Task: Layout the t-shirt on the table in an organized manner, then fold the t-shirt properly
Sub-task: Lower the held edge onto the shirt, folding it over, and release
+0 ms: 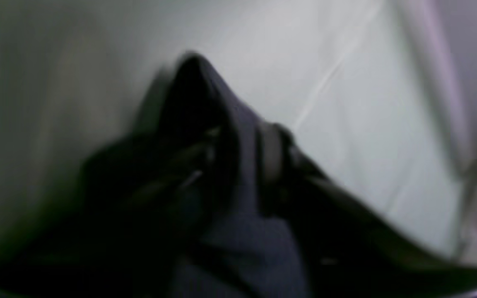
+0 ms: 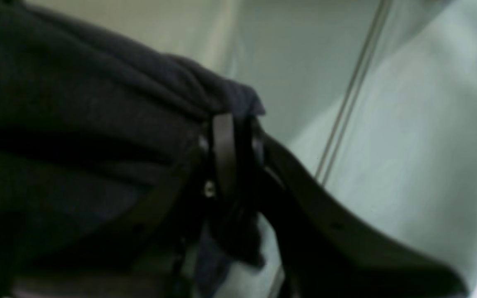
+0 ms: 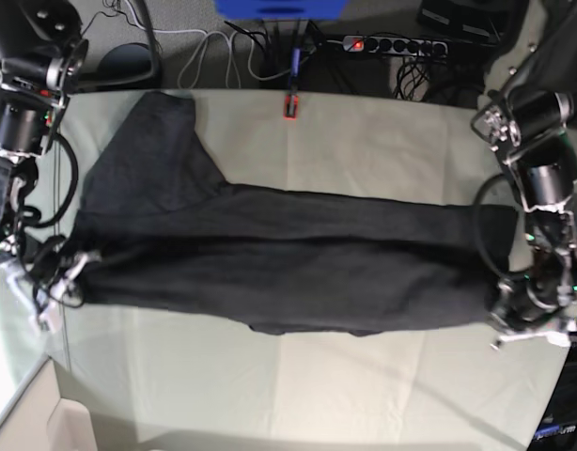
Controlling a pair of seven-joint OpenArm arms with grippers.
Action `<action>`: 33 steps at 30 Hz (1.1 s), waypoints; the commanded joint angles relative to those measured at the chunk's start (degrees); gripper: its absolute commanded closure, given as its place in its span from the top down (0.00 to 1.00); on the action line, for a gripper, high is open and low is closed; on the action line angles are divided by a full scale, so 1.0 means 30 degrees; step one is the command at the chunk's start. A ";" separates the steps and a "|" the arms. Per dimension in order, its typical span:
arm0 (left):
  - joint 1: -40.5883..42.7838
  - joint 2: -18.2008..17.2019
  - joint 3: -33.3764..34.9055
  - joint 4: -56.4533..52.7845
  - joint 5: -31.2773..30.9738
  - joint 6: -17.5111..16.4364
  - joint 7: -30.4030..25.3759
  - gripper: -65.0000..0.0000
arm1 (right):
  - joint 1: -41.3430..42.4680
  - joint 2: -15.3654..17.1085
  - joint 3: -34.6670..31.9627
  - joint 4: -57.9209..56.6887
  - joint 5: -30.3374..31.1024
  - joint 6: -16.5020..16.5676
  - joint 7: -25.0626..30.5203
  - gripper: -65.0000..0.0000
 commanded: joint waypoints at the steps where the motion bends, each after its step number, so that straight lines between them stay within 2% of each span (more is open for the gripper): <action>1: -0.0916 -0.0176 0.0471 0.0229 0.0206 -0.0215 -0.0299 0.37 | 0.0630 0.0300 0.0084 0.0164 0.0316 -0.0018 0.0485 0.10; 5: -0.0799 -0.0176 0.1203 0.0317 0.0587 -0.0273 -0.0329 0.77 | 0.0483 0.0241 -0.0004 0.0047 0.0316 -0.0018 0.0485 0.18; 7: -0.0711 -0.0206 0.1174 0.0844 0.0617 -0.0303 -0.0182 0.91 | 0.0483 0.0241 0.0026 0.0077 0.0316 -0.0018 0.0338 0.21; 9: -0.0125 -0.0206 0.1145 0.1841 0.0617 -0.0303 -0.0094 1.00 | 0.0454 0.0329 0.0026 0.0106 0.0316 -0.0018 0.0338 0.25; 12: 0.1604 -0.0264 0.1086 0.4683 0.0617 -0.0303 -0.0094 1.00 | 0.0190 0.0329 0.0055 0.0106 0.0316 -0.0018 0.0338 0.35; 15: 0.4388 -0.0323 0.1086 0.7819 0.0617 -0.0303 -0.0124 1.00 | -0.0572 0.0505 0.0084 0.0575 0.0345 -0.0018 0.0367 0.51; 17: 0.6205 -0.0323 0.1086 0.8903 0.0617 -0.0303 -0.0299 1.00 | -0.1539 0.0446 0.0495 0.1483 0.0433 -0.0018 0.0397 0.63; 19: 0.7465 -0.0323 0.1057 0.9049 0.0617 -0.0303 -0.0299 1.00 | -0.2565 0.0241 0.1169 0.2831 0.0463 -0.0018 0.0338 0.70; 25: 0.8696 -0.0352 0.0441 0.6881 0.0704 -0.0332 -0.0329 1.00 | -0.6609 -0.1751 0.3630 0.7461 0.0375 -0.0018 0.0338 0.72; 33: 0.6879 -0.0352 0.0295 0.3833 0.0763 -0.0332 -0.0387 1.00 | -1.0711 -0.4096 0.3923 0.9395 0.0404 -0.0018 0.0397 0.72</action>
